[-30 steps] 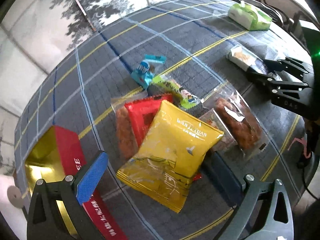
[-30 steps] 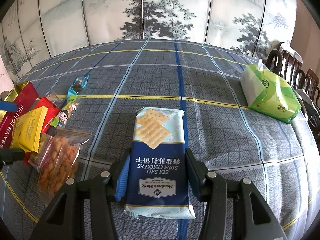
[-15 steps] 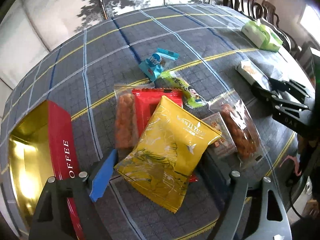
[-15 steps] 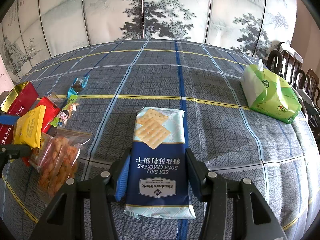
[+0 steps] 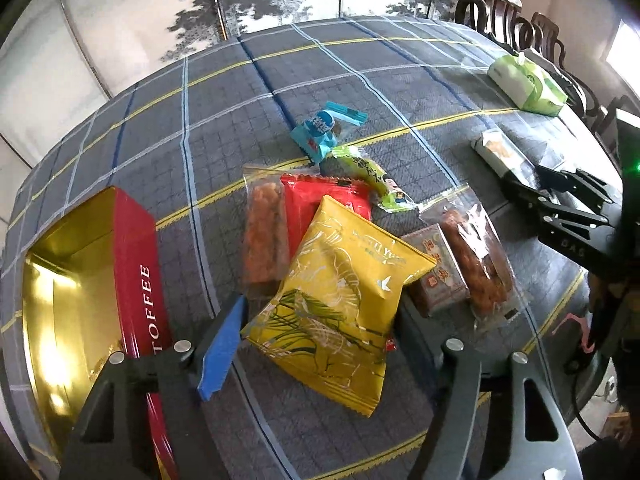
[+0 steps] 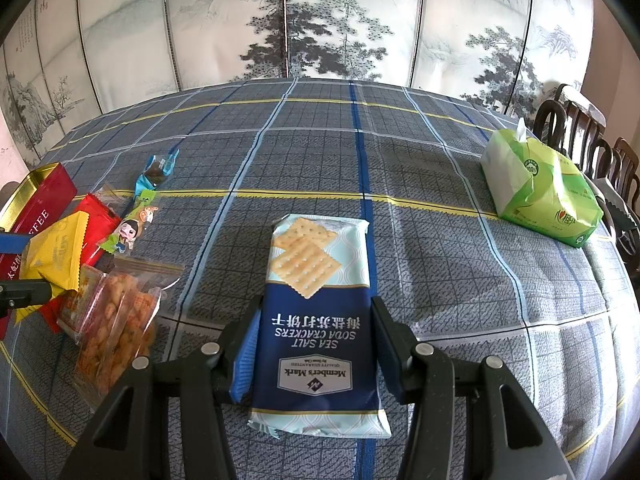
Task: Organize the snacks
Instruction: 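Hold the soda cracker pack in the right gripper while the left gripper moves toward the pile, then grasp the yellow leaf-print pastry bag with the left gripper and lift it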
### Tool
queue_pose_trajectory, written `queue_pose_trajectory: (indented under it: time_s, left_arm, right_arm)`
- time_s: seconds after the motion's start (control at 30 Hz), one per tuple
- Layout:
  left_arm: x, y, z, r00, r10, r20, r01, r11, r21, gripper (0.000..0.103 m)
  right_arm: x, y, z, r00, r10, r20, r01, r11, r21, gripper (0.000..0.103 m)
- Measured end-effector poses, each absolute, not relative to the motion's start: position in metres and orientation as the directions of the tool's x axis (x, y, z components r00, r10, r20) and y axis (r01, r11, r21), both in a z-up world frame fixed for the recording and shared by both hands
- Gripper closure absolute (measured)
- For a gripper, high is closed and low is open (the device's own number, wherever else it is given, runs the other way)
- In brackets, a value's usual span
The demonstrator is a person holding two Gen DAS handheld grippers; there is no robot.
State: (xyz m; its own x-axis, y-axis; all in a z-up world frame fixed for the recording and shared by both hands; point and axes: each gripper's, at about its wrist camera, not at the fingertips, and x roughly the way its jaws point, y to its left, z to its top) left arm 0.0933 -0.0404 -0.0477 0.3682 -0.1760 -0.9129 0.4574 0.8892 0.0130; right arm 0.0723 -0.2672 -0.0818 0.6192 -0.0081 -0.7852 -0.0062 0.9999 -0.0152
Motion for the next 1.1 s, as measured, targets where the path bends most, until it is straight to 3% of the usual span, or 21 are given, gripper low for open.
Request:
queue_pose_trajectory:
  time_s: [1.1]
  left_arm:
    - [0.071, -0.021, -0.012, 0.424, -0.210, -0.881, 0.401, 0.916, -0.025, 0.040]
  right_arm:
    - [0.072, -0.267, -0.082, 0.619, -0.009, -0.786, -0.006, 1.000, -0.016, 0.051]
